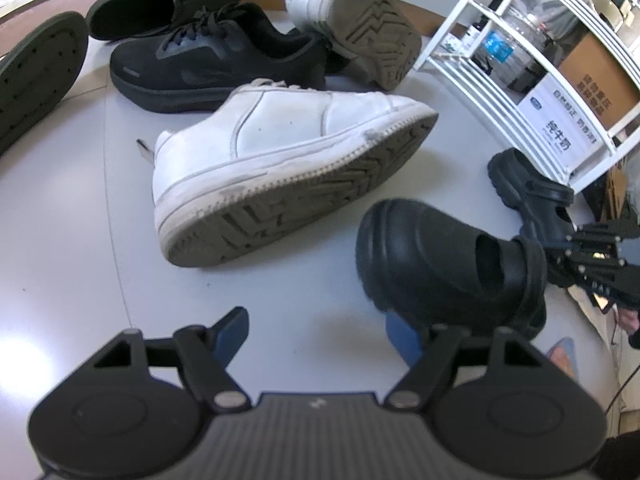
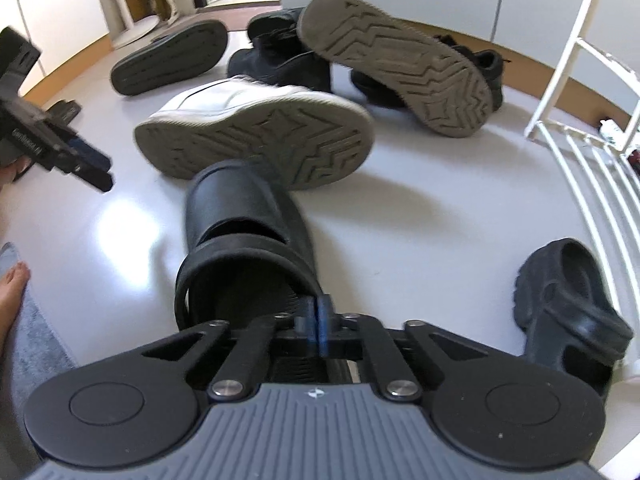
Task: Organize scattered shoes
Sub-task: 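Carry the dark grey clog with the right tool toward the black clog by the rack, then lower the clog to the floor and open the right tool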
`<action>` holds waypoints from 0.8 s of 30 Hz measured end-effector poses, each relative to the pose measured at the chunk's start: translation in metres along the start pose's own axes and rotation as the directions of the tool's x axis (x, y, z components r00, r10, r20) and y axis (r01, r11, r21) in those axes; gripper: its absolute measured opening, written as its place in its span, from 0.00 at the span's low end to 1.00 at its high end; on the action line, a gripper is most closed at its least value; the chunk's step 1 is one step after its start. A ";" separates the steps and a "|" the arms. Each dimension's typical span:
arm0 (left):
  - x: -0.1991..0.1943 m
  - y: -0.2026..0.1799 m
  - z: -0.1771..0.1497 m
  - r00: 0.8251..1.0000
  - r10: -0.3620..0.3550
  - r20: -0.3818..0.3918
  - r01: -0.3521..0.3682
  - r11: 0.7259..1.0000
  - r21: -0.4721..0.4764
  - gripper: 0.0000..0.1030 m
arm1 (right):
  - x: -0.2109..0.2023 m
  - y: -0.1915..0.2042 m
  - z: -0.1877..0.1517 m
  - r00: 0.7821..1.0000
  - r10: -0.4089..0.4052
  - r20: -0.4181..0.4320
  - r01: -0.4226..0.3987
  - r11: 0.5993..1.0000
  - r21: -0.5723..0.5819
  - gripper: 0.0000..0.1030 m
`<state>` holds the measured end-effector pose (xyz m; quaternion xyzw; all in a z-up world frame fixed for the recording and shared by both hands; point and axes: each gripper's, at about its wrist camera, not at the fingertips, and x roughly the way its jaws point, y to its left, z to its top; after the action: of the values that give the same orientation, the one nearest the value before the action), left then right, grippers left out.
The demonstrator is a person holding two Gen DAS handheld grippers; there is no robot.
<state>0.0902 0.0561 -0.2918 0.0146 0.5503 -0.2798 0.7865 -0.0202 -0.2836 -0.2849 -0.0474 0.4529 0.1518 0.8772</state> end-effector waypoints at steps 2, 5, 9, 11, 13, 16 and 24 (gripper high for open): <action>0.000 0.000 0.000 1.000 0.001 0.001 -0.001 1.000 -0.002 0.75 | -0.001 -0.003 0.003 1.000 -0.008 0.009 0.008 1.000 -0.001 0.00; -0.001 0.001 0.000 1.000 0.004 0.004 -0.004 1.000 -0.005 0.75 | -0.002 -0.007 0.007 1.000 -0.018 0.023 0.018 1.000 0.009 0.00; -0.002 0.002 0.000 1.000 0.006 0.006 -0.006 1.000 -0.008 0.75 | -0.003 -0.012 0.010 0.999 -0.024 0.041 0.022 0.999 0.041 0.01; -0.002 0.002 0.000 1.000 0.006 0.007 -0.006 1.000 -0.007 0.75 | -0.004 -0.012 0.013 0.999 -0.010 0.050 0.007 0.998 0.055 0.01; -0.003 0.002 0.000 1.000 0.006 0.008 -0.006 1.000 -0.007 0.75 | -0.005 -0.012 0.016 0.998 0.004 0.059 -0.008 0.998 0.068 0.02; -0.003 0.003 0.000 1.000 0.007 0.009 -0.007 1.000 -0.008 0.75 | -0.010 -0.008 0.017 0.996 0.042 0.076 -0.050 0.993 0.104 0.06; -0.003 0.004 0.000 1.000 0.009 0.004 -0.009 1.000 -0.011 0.75 | -0.008 0.001 0.017 0.994 0.069 0.084 -0.078 0.990 0.117 0.11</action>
<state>0.0911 0.0614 -0.2902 0.0125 0.5503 -0.2733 0.7889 -0.0121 -0.2804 -0.2684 0.0280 0.4274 0.1583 0.8896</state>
